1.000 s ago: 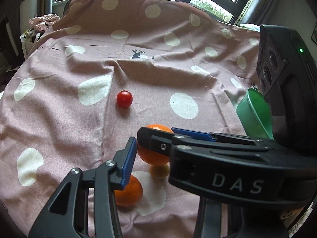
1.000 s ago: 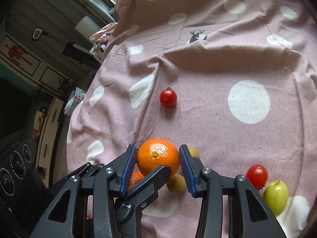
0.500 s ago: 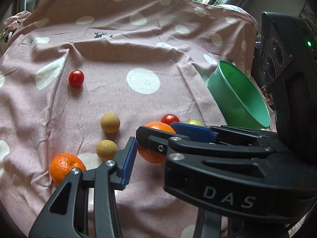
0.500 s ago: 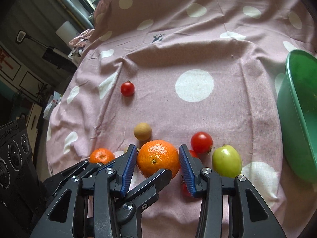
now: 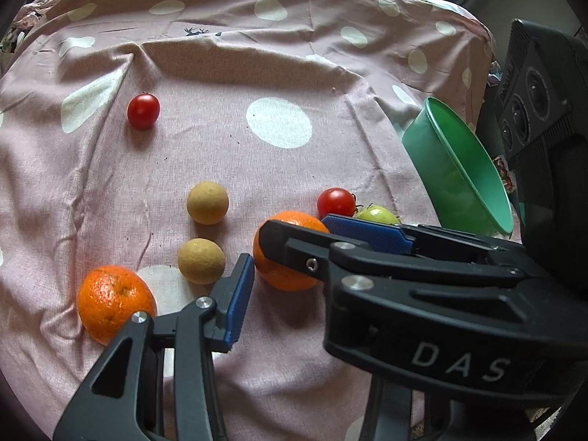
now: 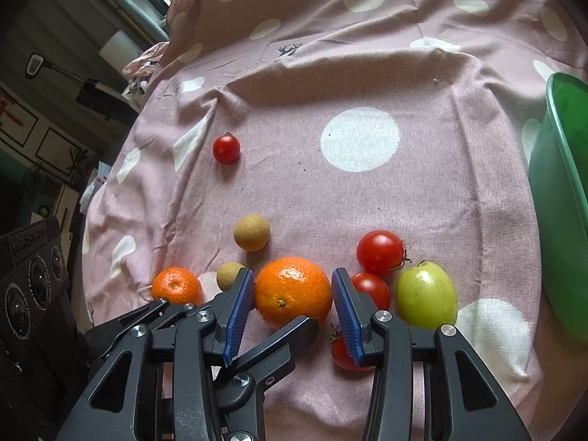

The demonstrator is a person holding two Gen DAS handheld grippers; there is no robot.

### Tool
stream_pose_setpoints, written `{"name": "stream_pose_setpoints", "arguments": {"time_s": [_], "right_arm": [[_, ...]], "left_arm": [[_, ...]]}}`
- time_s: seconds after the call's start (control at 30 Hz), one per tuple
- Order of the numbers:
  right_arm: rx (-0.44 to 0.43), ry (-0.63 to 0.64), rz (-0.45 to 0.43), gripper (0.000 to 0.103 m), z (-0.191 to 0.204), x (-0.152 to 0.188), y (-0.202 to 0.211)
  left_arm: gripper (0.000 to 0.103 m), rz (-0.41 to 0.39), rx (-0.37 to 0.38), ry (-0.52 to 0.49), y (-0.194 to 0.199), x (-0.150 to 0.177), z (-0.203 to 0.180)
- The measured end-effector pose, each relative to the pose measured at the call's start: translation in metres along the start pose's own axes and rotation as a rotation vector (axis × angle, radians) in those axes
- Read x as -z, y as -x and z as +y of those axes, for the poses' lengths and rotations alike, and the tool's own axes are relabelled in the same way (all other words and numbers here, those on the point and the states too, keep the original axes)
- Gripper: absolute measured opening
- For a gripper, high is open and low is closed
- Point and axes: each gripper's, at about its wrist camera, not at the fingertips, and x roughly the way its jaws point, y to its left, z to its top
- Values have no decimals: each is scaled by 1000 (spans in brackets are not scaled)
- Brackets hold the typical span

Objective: Organize fruits
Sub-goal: 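Lift the orange with the right tool off the cloth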

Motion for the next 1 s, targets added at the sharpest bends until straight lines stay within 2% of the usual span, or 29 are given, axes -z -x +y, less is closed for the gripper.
{"name": "stream_pose_setpoints", "arguments": {"time_s": [0.13,0.6,1.0], "right_arm": [[-7,-10,-2,47,-3,-1,-2],[31,34,-68,48,6,8,0],[1,82,-250,48,18,11,34]], "left_arm": [[44,25,-9,6,-9,1,-1],[43,-29,-22,11,-3,2,-2],[43,-215,-44,-61,30,1,-15]]}}
